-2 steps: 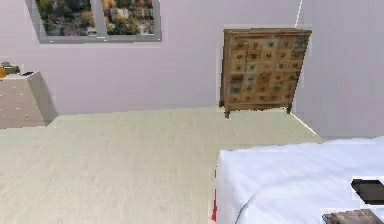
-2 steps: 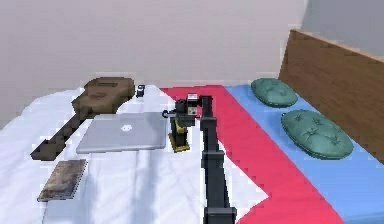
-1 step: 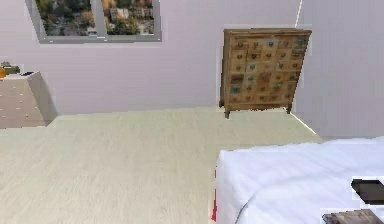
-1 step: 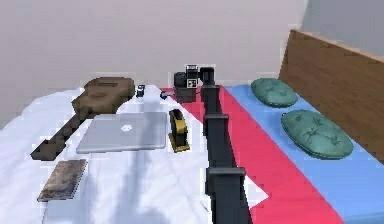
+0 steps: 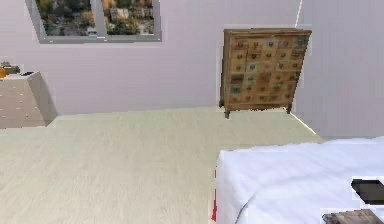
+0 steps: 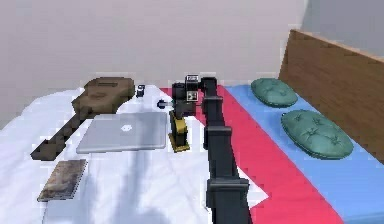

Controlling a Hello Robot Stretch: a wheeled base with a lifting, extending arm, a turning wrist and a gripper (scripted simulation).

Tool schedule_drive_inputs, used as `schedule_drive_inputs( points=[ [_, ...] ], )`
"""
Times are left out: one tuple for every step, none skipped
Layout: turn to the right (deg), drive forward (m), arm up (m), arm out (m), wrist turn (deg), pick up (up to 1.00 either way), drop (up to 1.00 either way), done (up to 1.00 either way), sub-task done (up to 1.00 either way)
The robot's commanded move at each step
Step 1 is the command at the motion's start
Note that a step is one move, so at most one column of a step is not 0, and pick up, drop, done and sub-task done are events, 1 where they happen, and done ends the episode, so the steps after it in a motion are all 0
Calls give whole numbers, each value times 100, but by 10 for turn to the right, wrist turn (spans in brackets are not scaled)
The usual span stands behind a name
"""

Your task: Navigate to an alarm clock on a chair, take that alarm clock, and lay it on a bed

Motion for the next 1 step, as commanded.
schedule_drive_inputs(
  points=[
    [0,0,0,0,0,0,0,100,0]
  ],
)
